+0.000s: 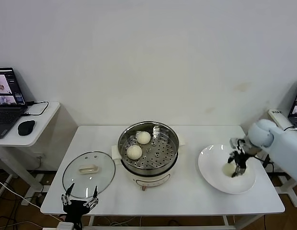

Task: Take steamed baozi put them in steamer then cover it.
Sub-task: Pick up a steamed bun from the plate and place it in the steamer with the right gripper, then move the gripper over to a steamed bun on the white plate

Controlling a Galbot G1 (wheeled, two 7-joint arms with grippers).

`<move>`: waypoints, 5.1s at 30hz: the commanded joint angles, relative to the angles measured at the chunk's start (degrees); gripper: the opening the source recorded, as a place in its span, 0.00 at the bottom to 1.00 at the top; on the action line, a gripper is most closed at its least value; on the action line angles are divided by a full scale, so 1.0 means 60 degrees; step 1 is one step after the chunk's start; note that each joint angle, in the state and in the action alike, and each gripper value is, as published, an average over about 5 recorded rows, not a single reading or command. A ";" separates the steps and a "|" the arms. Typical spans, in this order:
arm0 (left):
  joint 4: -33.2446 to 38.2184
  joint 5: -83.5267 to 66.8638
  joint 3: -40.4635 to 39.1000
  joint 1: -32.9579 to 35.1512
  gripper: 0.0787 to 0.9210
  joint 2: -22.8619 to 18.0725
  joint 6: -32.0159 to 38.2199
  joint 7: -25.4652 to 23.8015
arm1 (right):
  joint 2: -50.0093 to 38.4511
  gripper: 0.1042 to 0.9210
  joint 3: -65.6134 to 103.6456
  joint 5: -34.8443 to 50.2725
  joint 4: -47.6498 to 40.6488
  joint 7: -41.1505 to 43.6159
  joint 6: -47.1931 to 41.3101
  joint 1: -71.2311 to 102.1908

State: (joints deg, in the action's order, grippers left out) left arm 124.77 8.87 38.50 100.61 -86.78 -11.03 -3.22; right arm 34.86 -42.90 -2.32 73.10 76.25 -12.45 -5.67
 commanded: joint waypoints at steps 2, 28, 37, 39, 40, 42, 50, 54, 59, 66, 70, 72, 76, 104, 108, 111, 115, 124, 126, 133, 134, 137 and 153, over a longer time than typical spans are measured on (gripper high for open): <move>0.0004 -0.0068 0.0041 -0.0107 0.88 0.0009 0.0009 -0.0017 | 0.1060 0.67 -0.1237 0.1727 -0.0305 0.0610 0.1786 -0.3231; 0.0036 -0.0272 0.0411 -0.0194 0.88 -0.0027 0.0051 0.0025 | 0.5732 0.68 -0.1729 0.2139 -0.1004 0.1294 0.6791 -0.4603; -0.0094 -0.0233 0.0422 -0.0202 0.88 -0.0112 0.0080 0.0053 | 0.5322 0.68 -0.2071 -0.0111 0.0219 0.0870 0.7896 -0.3938; -0.0065 -0.0236 0.0437 -0.0198 0.88 -0.0136 0.0083 0.0055 | 0.5235 0.68 -0.2299 -0.0206 0.0527 0.0737 0.7891 -0.3829; -0.0057 -0.0237 0.0445 -0.0200 0.88 -0.0149 0.0084 0.0057 | 0.5214 0.68 -0.2401 -0.0254 0.0660 0.0673 0.7893 -0.3773; -0.0051 -0.0237 0.0451 -0.0205 0.88 -0.0169 0.0090 0.0063 | 0.5253 0.68 -0.2548 -0.0421 0.0825 0.0553 0.7895 -0.3649; 0.0070 -0.0237 0.0457 -0.0185 0.88 -0.0243 0.0104 0.0060 | 0.5756 0.68 -0.2682 -0.1354 0.0726 0.0239 0.7937 -0.3159; 0.0069 -0.0252 0.0475 -0.0177 0.88 -0.0231 0.0106 0.0064 | 0.5854 0.68 -0.2798 -0.1718 0.0695 0.0052 0.7944 -0.2847; 0.0038 -0.0255 0.0461 -0.0159 0.88 -0.0197 0.0121 0.0067 | 0.5958 0.68 -0.2715 -0.1972 0.0681 -0.0099 0.7896 -0.2457; 0.0073 -0.0267 0.0455 -0.0161 0.88 -0.0177 0.0119 0.0052 | 0.6125 0.68 -0.2647 -0.2326 0.0524 -0.0292 0.7891 -0.2168; 0.0074 -0.0268 0.0453 -0.0162 0.88 -0.0178 0.0117 0.0048 | 0.6143 0.68 -0.2672 -0.2270 0.0559 -0.0274 0.7859 -0.2136; 0.0060 -0.0268 0.0447 -0.0170 0.88 -0.0182 0.0117 0.0050 | 0.6124 0.68 -0.2705 -0.2238 0.0643 -0.0261 0.7844 -0.2137; 0.0036 -0.0268 0.0422 -0.0188 0.88 -0.0189 0.0117 0.0053 | 0.6117 0.68 -0.2763 -0.2218 0.0741 -0.0265 0.7831 -0.2112; 0.0130 -0.0295 0.0395 -0.0173 0.88 -0.0112 0.0091 0.0000 | 0.5559 0.88 -0.2235 -0.1349 0.0997 -0.0387 0.6924 -0.2862; 0.0248 -0.0311 0.0359 -0.0165 0.88 -0.0055 0.0065 -0.0031 | 0.4658 0.88 -0.1792 -0.0596 0.1045 -0.0241 0.6027 -0.3602; 0.0303 -0.0314 0.0299 -0.0172 0.88 -0.0013 0.0047 -0.0050 | 0.3741 0.88 -0.1756 0.0371 0.0889 -0.0115 0.4871 -0.4196; 0.0300 -0.0311 0.0131 -0.0180 0.88 0.0061 0.0030 -0.0078 | 0.2596 0.88 -0.1861 0.1352 0.0648 -0.0125 0.3202 -0.4532; 0.0140 -0.0239 -0.0168 -0.0362 0.88 0.0175 -0.0039 -0.0148 | 0.0118 0.88 -0.1911 0.1379 0.0820 0.0034 -0.0382 -0.4195; 0.0109 -0.0217 -0.0208 -0.0371 0.88 0.0218 -0.0043 -0.0148 | -0.0274 0.88 -0.1856 0.1067 0.0745 0.0052 -0.0635 -0.3980; 0.0045 -0.0296 -0.0230 -0.0337 0.88 0.0250 -0.0084 -0.0150 | -0.1119 0.88 -0.0913 -0.0176 0.0240 0.0072 -0.0705 -0.2240; 0.0036 -0.0306 -0.0233 -0.0318 0.88 0.0256 -0.0089 -0.0150 | -0.1152 0.88 -0.0643 -0.0375 0.0108 0.0069 -0.0665 -0.1922; 0.0047 -0.0302 -0.0224 -0.0254 0.88 0.0275 -0.0088 -0.0152 | -0.1143 0.88 -0.0025 -0.0987 -0.0330 0.0068 -0.0414 -0.1095; -0.0318 -0.0104 -0.0026 -0.0286 0.88 0.0276 -0.0089 -0.0186 | 0.0183 0.88 0.1696 -0.3243 -0.2452 -0.0593 0.1477 0.1754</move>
State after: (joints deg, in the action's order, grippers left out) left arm 123.59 7.94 38.20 98.91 -85.23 -11.55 -4.30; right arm 34.29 -37.44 -14.95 64.11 74.27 -6.33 -3.02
